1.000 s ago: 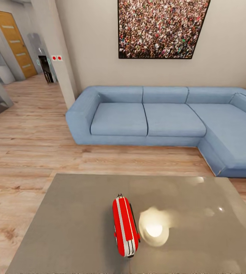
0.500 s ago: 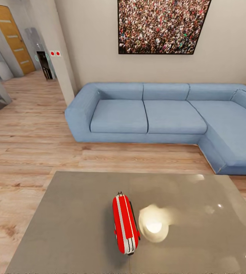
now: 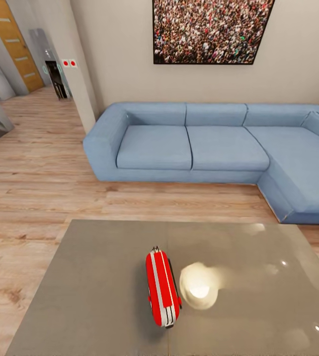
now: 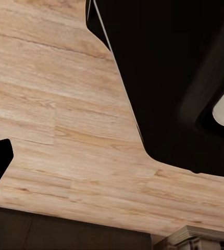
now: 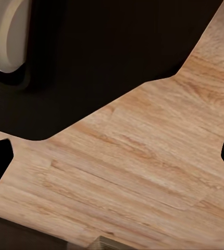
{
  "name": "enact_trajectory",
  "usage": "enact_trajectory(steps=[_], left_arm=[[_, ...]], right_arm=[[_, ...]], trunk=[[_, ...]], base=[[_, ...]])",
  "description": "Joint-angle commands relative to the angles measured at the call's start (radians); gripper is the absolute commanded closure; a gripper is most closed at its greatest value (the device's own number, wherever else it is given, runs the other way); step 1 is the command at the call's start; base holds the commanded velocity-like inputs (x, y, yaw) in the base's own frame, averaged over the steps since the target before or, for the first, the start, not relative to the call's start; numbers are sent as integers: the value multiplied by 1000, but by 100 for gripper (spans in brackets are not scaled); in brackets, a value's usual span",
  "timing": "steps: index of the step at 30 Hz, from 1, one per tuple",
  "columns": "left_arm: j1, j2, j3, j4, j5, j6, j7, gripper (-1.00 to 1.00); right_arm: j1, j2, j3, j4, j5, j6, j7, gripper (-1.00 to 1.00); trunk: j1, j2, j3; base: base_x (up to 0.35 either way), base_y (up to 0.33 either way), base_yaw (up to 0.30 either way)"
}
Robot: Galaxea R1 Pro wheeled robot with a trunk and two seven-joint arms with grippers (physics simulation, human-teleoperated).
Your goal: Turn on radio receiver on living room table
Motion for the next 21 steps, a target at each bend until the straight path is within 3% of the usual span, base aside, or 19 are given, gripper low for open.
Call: enact_trajectory(steps=[1,21], left_arm=[[0,0,0,0,0,0,0,-100],[0,0,0,0,0,0,0,-100]], right_arm=[[0,0,0,0,0,0,0,-100],[0,0,-1,0,0,0,0,-100]], trunk=[[0,0,-2],[0,0,-34]], base=[[0,0,0],[0,0,0]])
